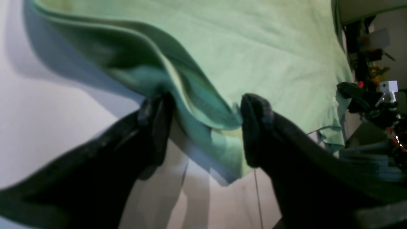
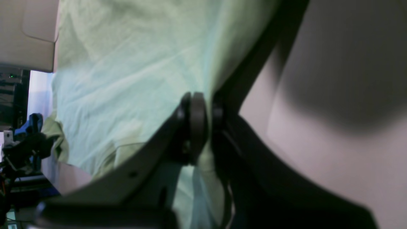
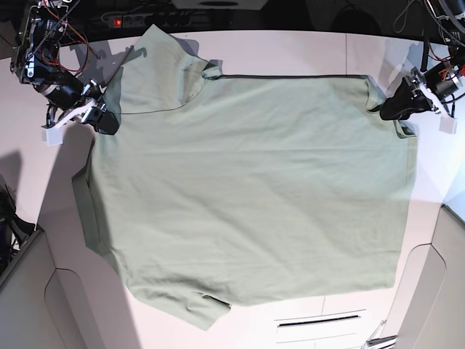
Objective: Fold the T-shirt properly
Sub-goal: 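Adjust the left gripper's grasp on the shoulder edge, then lift the shoulder edge with both grippers and fold it over the shirt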
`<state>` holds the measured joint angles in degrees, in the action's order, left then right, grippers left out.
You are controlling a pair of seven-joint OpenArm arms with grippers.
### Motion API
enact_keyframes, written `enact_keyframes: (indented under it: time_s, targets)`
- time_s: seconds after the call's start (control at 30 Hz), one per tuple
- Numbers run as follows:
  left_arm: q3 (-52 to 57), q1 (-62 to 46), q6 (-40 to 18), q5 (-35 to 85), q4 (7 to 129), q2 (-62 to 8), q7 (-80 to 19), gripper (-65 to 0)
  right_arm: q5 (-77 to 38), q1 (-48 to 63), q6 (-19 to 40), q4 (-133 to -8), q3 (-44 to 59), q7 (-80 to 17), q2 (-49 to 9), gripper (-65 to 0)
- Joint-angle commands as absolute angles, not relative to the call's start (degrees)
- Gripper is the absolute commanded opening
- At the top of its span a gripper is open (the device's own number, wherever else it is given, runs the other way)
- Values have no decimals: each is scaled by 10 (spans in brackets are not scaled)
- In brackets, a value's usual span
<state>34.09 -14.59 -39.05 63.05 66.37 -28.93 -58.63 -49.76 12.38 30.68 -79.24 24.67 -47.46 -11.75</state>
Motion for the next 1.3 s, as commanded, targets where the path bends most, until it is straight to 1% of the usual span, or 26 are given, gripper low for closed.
enact_keyframes:
  time_s: [0.0,0.13,0.3,0.33,0.37,0.47,0.53,0.57,0.67,0.77,0.87,0.93,1.0,1.13,1.27]
  targets:
    - [338,-151,-362,592,665,-297,-607,-259,-502,126,303,-794,246,-485,-122,-650]
    - [337,-151,-349,576,665,-297,-606,-260,-502,126,303,-794,246,-485,-122,-650]
    - [337,-150,-349,558,665,-297,-604,-266,-502,126,303,-794,246,-485,-122,-650]
    - [337,-150,-349,555,665,-297,-604,-294,-502,126,303,-794,246,-485,-122,-650]
    - [337,-150,-349,553,665,-297,-604,-343,-502,126,303,-794,246,-485,-122,-650]
    - [338,-150,-350,553,665,-297,-597,-527,-502,126,303,-794,246,-485,-122,-650]
    - [338,-150,-350,553,665,-298,-597,-628,-502,126,303,-794,246,-485,-122,-650]
    - [338,-150,-350,554,665,-299,-598,-650,-502,126,303,-794,246,-485,-122,-650]
    - [344,-151,-363,555,665,-304,-599,-650,-502,126,303,-794,246,-488,-122,-650]
    - [376,-151,-367,555,665,-307,-608,-650,-517,126,303,-797,247,-508,-123,-650]
    - [417,-153,-380,572,675,-307,-643,-650,-518,126,317,-814,253,-527,-124,-650]
    - [439,-156,-388,596,683,-307,-672,-650,-516,126,317,-832,262,-528,-124,-650]
    - [454,-158,-389,611,691,-307,-681,-650,-503,126,317,-852,271,-528,-125,-650]
    - [459,-170,-394,611,705,-317,-680,-650,-483,129,317,-880,276,-530,-139,-650]
    - [459,-175,-397,611,705,-334,-680,-650,-472,131,313,-884,277,-530,-153,-650]
